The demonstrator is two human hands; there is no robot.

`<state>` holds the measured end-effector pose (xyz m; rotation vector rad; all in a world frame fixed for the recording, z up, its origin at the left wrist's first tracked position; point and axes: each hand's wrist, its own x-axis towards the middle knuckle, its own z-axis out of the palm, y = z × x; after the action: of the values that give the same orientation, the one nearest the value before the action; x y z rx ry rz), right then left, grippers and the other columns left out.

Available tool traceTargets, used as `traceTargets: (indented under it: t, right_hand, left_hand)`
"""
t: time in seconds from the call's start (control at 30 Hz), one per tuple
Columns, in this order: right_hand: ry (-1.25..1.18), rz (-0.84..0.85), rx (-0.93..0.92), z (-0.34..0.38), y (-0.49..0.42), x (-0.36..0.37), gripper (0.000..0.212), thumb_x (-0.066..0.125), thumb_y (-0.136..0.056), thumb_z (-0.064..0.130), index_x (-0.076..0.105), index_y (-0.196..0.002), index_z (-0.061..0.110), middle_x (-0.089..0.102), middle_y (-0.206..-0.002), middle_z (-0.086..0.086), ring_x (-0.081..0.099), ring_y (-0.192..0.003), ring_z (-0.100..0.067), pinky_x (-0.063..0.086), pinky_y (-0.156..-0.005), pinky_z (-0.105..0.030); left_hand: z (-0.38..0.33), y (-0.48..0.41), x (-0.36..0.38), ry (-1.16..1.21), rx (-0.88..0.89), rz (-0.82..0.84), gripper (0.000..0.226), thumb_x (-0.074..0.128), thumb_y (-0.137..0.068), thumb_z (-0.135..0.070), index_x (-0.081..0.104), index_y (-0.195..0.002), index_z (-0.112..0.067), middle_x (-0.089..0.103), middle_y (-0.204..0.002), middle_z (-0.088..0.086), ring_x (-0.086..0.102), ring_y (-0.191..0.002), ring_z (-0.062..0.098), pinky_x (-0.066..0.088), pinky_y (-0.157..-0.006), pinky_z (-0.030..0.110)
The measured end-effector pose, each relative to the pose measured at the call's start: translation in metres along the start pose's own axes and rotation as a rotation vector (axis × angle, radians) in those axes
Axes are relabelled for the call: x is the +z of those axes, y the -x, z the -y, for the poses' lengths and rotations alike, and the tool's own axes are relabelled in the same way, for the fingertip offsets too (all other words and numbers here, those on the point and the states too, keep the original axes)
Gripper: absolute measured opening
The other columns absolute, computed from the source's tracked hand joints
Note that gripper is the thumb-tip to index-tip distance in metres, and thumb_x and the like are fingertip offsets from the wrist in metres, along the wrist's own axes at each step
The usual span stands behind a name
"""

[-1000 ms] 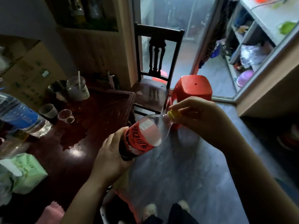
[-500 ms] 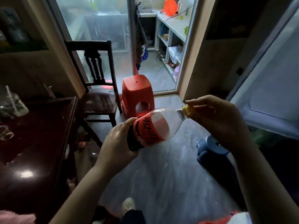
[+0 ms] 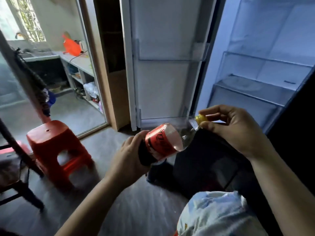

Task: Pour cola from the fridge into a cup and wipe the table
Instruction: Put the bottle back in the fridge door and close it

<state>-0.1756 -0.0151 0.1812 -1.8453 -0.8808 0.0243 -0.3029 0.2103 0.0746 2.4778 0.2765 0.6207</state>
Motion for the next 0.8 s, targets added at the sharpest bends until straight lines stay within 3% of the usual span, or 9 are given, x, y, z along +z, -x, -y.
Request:
traceTargets:
  t: [0.1, 0.17, 0.3, 0.47, 0.6, 0.73, 0.8]
  right_hand:
    - [0.029, -0.058, -0.02, -0.001, -0.011, -0.032, 0.027, 0.074, -0.066, 0.036, 0.072, -0.091, 0.042, 0.075, -0.088, 0.008, 0.071, -0.087, -0.008, 0.053, -0.087, -0.034]
    - [0.045, -0.081, -0.021, -0.002, -0.025, -0.048, 0.024, 0.075, -0.065, 0.033, 0.072, -0.088, 0.039, 0.075, -0.087, 0.007, 0.071, -0.086, -0.009, 0.054, -0.087, -0.033]
    - [0.116, -0.09, -0.034, -0.001, -0.063, -0.07, 0.022, 0.078, -0.071, 0.018, 0.071, -0.088, 0.032, 0.075, -0.083, 0.013, 0.07, -0.083, -0.003, 0.053, -0.08, -0.021]
    - [0.213, -0.098, -0.032, -0.004, -0.126, -0.071, 0.02, 0.078, -0.074, 0.014, 0.072, -0.092, 0.02, 0.075, -0.08, 0.008, 0.07, -0.077, -0.001, 0.049, -0.074, -0.008]
    - [0.321, -0.156, 0.014, -0.012, -0.181, -0.055, 0.018, 0.077, -0.075, 0.028, 0.072, -0.084, 0.014, 0.07, -0.062, 0.015, 0.065, -0.058, 0.005, 0.044, -0.057, -0.005]
    - [0.811, -0.246, 0.158, -0.023, -0.23, -0.031, 0.05, 0.057, -0.073, 0.067, 0.058, -0.059, 0.02, 0.057, -0.051, 0.006, 0.054, -0.046, -0.007, 0.041, -0.049, -0.023]
    - [0.893, -0.249, 0.189, -0.03, -0.248, -0.018, 0.057, 0.045, -0.076, 0.071, 0.051, -0.054, 0.02, 0.05, -0.051, 0.006, 0.047, -0.046, -0.008, 0.033, -0.046, -0.024]
  left_hand:
    - [-0.018, -0.036, 0.009, 0.001, 0.052, 0.011, 0.091, 0.077, -0.053, -0.031, 0.04, -0.136, -0.032, 0.054, -0.124, -0.004, 0.052, -0.11, 0.021, 0.048, -0.084, 0.037]
    - [-0.024, -0.062, 0.014, 0.009, 0.099, 0.014, 0.09, 0.08, -0.054, -0.027, 0.041, -0.135, -0.032, 0.055, -0.122, -0.005, 0.054, -0.108, 0.019, 0.047, -0.084, 0.032]
    - [-0.027, -0.112, 0.025, 0.039, 0.135, 0.029, 0.094, 0.082, -0.052, -0.03, 0.036, -0.133, -0.038, 0.054, -0.119, -0.012, 0.054, -0.104, 0.012, 0.05, -0.084, 0.032]
    - [-0.012, -0.167, 0.041, 0.132, 0.125, 0.018, 0.089, 0.082, -0.053, -0.031, 0.037, -0.129, -0.043, 0.054, -0.114, -0.019, 0.053, -0.102, 0.006, 0.051, -0.084, 0.031]
    - [0.015, -0.212, 0.046, 0.163, 0.119, 0.028, 0.091, 0.081, -0.052, -0.029, 0.036, -0.13, -0.043, 0.05, -0.109, -0.023, 0.052, -0.101, 0.006, 0.051, -0.084, 0.032]
    - [0.047, -0.255, 0.054, 0.205, 0.122, 0.042, 0.088, 0.078, -0.05, -0.026, 0.04, -0.128, -0.043, 0.053, -0.109, -0.02, 0.056, -0.098, 0.009, 0.051, -0.08, 0.032]
    - [0.061, -0.272, 0.057, 0.232, 0.109, 0.085, 0.09, 0.079, -0.049, -0.025, 0.039, -0.127, -0.044, 0.054, -0.108, -0.016, 0.057, -0.097, 0.012, 0.05, -0.078, 0.034]
